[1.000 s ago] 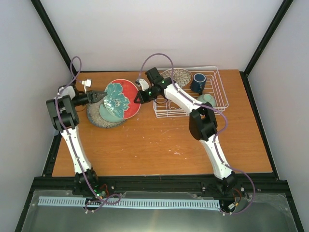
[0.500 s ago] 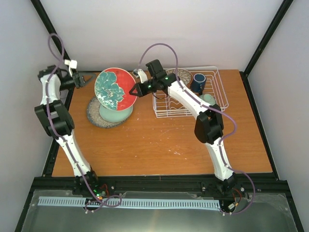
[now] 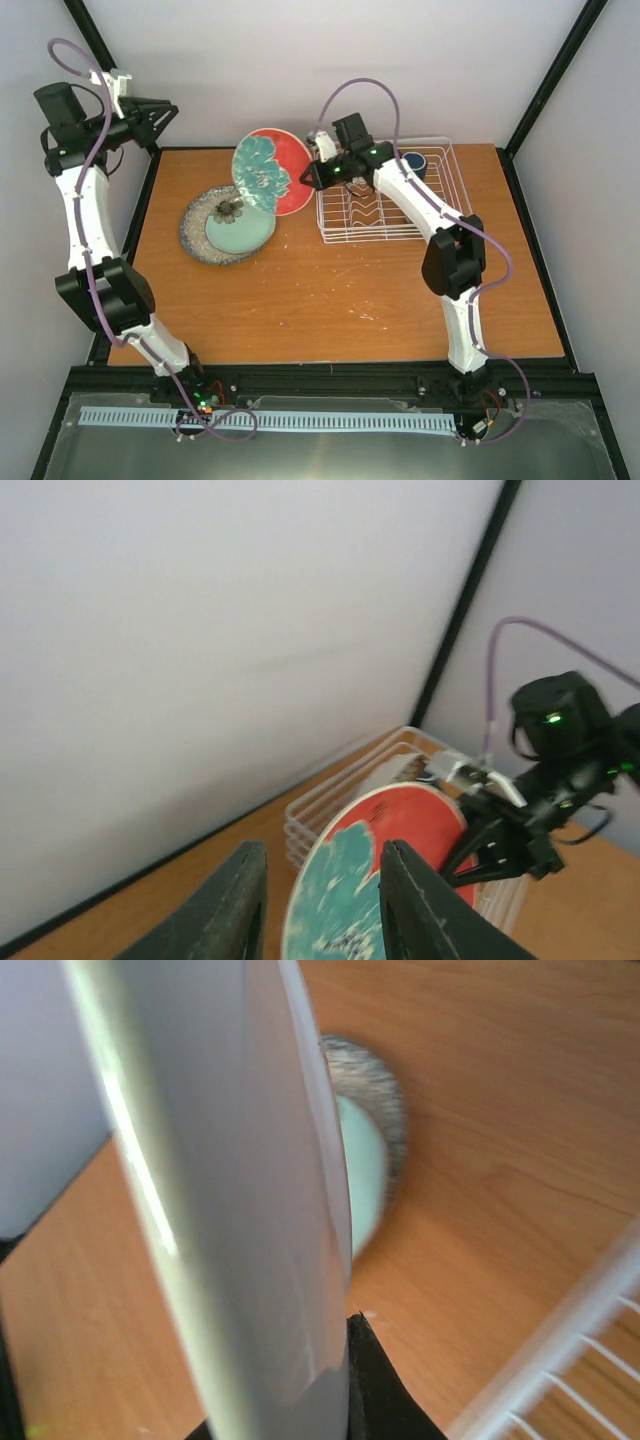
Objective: Load the mixed dishes into the dish rack
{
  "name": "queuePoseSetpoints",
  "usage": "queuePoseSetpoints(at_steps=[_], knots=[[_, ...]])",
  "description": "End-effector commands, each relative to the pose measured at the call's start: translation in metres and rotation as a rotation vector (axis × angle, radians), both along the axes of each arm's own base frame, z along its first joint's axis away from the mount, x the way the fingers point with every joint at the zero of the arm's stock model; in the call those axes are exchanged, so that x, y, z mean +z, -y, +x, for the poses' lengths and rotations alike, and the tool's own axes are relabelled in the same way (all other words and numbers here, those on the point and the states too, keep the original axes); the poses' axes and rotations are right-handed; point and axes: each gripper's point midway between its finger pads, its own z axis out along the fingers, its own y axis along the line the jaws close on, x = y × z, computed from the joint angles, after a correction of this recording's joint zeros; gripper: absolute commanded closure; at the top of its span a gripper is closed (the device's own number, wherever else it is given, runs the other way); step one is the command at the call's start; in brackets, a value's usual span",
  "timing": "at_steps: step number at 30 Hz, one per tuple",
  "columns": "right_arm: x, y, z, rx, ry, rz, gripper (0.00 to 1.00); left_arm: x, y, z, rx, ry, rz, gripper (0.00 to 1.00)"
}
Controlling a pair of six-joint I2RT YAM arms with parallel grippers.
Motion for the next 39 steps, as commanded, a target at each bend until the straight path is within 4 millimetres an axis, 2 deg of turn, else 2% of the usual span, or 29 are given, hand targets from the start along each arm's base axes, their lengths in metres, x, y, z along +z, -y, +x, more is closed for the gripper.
queuePoseSetpoints(at_steps=[1, 3, 4, 8, 12, 18, 23, 30, 39], knots=[[0.104, 0.054, 0.032, -0.131, 0.318, 0.049, 0.97, 0.012, 0.008, 0.014, 0.199, 0.084, 0.091, 0.65], [0.115, 0.077, 0.041, -0.212, 0.396, -0.014, 0.97, 0.016, 0.011, 0.005, 0.235, 0.137, 0.091, 0.63], [0.127, 0.087, 0.04, -0.236, 0.443, -0.029, 0.97, 0.012, 0.01, 0.002, 0.254, 0.137, 0.086, 0.62], [0.158, 0.12, 0.038, -0.312, 0.613, -0.085, 0.97, 0.019, 0.009, -0.003, 0.276, 0.149, 0.106, 0.62], [0.182, 0.138, 0.03, -0.333, 0.788, -0.143, 0.97, 0.013, 0.007, -0.001, 0.289, 0.133, 0.127, 0.63], [0.207, 0.161, 0.021, -0.372, 1.021, -0.243, 0.97, -0.011, 0.004, 0.006, 0.289, 0.089, 0.125, 0.63], [0.205, 0.166, 0.019, -0.323, 1.124, -0.32, 0.97, -0.03, 0.003, 0.013, 0.277, 0.052, 0.117, 0.64], [0.195, 0.163, -0.005, -0.211, 1.25, -0.352, 0.97, -0.048, 0.001, 0.022, 0.269, 0.008, 0.12, 0.66], [0.206, 0.175, -0.018, -0.133, 1.386, -0.465, 0.97, -0.066, -0.002, 0.028, 0.266, -0.033, 0.121, 0.67]])
